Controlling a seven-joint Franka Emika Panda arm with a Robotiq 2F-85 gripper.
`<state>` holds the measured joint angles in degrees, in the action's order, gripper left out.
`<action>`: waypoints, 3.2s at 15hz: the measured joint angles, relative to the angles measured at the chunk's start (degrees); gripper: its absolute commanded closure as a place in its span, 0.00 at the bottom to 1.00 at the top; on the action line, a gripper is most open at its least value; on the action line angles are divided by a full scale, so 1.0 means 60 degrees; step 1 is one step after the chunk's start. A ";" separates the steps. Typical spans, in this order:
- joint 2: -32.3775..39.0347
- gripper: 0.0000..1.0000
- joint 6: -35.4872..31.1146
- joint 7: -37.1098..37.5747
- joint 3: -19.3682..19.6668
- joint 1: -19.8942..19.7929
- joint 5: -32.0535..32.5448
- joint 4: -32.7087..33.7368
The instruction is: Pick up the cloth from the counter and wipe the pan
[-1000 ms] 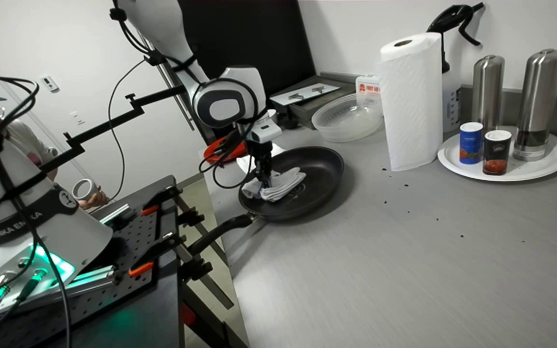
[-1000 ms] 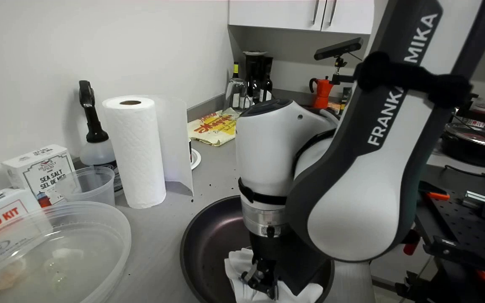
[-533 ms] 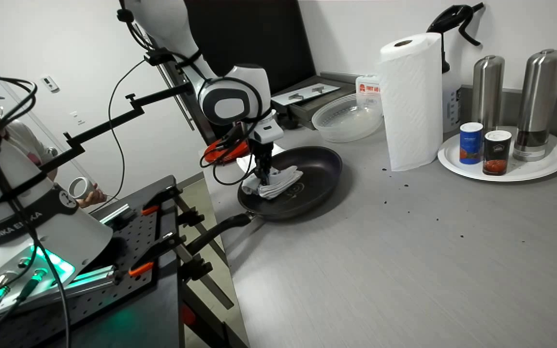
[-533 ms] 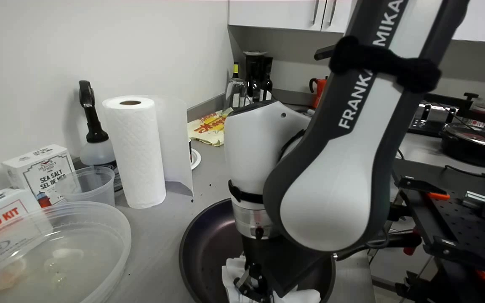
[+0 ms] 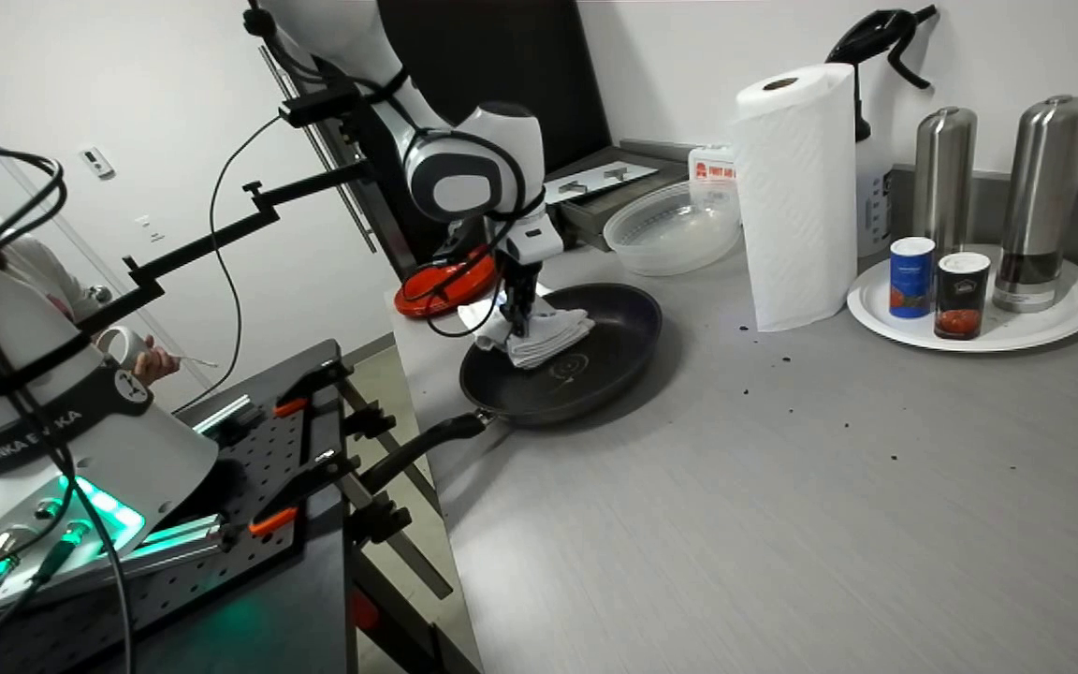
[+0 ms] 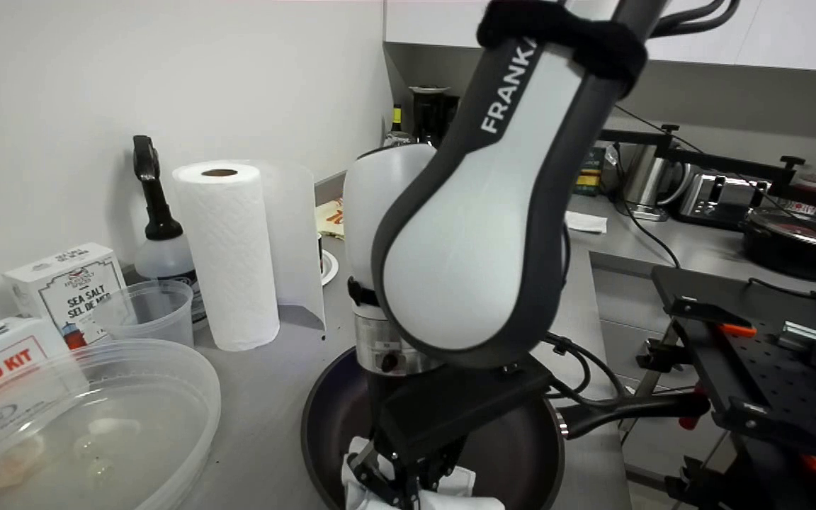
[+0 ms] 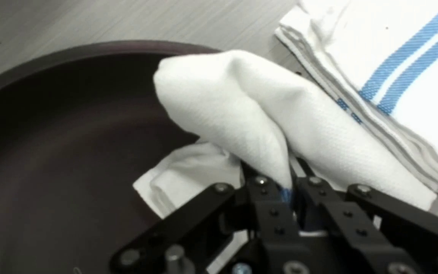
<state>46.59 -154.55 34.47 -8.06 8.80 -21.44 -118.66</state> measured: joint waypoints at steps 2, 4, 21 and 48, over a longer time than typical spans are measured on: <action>-0.0034 0.97 0.0174 -0.0137 -0.0167 -0.0272 -0.0192 0.0233; -0.0093 0.97 0.0257 -0.0229 -0.0221 -0.0452 -0.0291 0.0422; -0.3832 0.97 0.0178 -0.0698 0.3708 -0.0508 0.2802 -0.1211; -0.0766 0.97 -0.1250 0.0885 0.4004 -0.1753 0.1142 -0.0853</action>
<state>41.99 -162.05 39.78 15.97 -1.72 -14.59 -123.78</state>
